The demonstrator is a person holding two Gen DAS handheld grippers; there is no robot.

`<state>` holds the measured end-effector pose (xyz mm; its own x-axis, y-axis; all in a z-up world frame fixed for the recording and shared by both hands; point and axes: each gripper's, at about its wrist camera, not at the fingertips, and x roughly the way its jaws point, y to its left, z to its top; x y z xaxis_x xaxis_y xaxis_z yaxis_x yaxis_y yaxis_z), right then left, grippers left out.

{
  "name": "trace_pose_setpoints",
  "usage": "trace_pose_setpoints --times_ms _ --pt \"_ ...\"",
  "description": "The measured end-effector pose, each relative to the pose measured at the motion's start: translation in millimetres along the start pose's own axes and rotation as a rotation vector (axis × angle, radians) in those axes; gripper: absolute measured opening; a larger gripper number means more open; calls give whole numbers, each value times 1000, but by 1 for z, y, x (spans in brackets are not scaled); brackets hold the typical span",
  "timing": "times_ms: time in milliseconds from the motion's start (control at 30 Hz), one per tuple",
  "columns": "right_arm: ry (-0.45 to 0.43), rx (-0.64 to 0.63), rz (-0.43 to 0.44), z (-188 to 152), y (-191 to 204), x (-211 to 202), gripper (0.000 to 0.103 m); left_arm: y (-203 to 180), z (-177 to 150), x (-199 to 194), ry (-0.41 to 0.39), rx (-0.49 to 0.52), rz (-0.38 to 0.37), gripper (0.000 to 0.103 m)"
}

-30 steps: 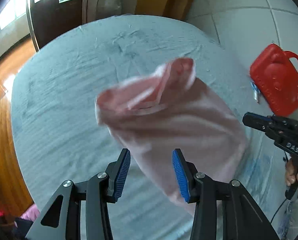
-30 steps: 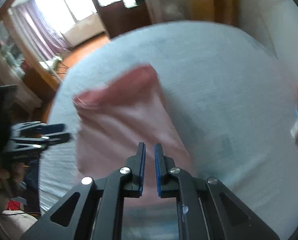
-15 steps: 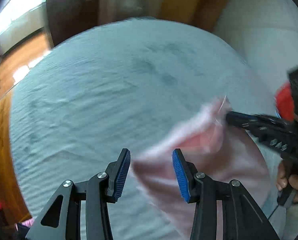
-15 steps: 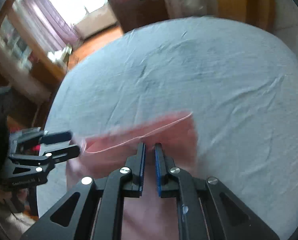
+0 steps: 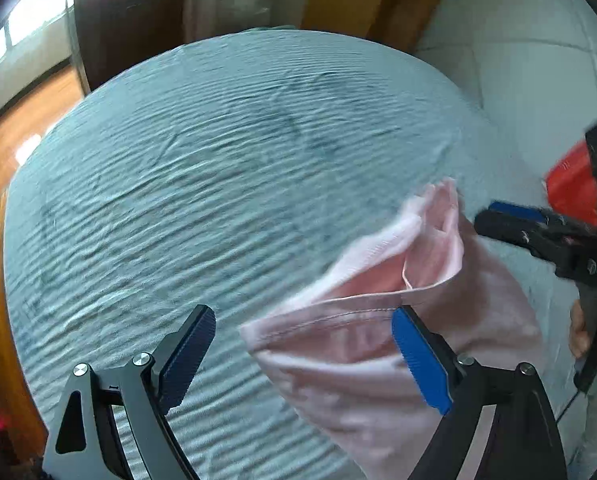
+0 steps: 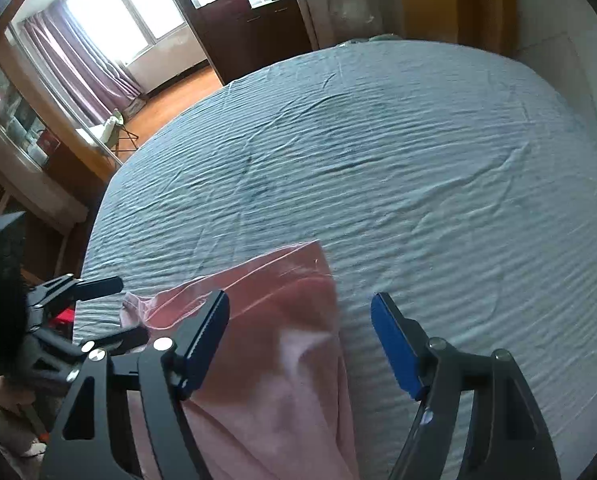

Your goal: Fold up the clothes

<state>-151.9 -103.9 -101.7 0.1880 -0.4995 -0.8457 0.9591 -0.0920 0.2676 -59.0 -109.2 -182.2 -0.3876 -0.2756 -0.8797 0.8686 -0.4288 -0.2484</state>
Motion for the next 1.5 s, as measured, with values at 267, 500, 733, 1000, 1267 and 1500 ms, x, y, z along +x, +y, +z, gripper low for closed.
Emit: trace_pose_setpoints --times_ms 267,500,733,1000,1267,1500 --pt "13 65 -86 8 -9 34 16 29 4 9 -8 -88 73 30" --pt "-108 43 -24 0 4 -16 74 14 6 -19 -80 -40 -29 73" --pt "-69 194 -49 -47 -19 -51 83 -32 33 -1 -30 197 -111 73" --pt "75 333 -149 -119 -35 -44 23 -29 42 44 70 217 15 36" --pt "-137 536 -153 -154 -38 -100 20 -22 34 -1 47 260 -70 62" --pt "-239 732 -141 -205 15 -125 68 -24 11 -26 99 497 -141 68"
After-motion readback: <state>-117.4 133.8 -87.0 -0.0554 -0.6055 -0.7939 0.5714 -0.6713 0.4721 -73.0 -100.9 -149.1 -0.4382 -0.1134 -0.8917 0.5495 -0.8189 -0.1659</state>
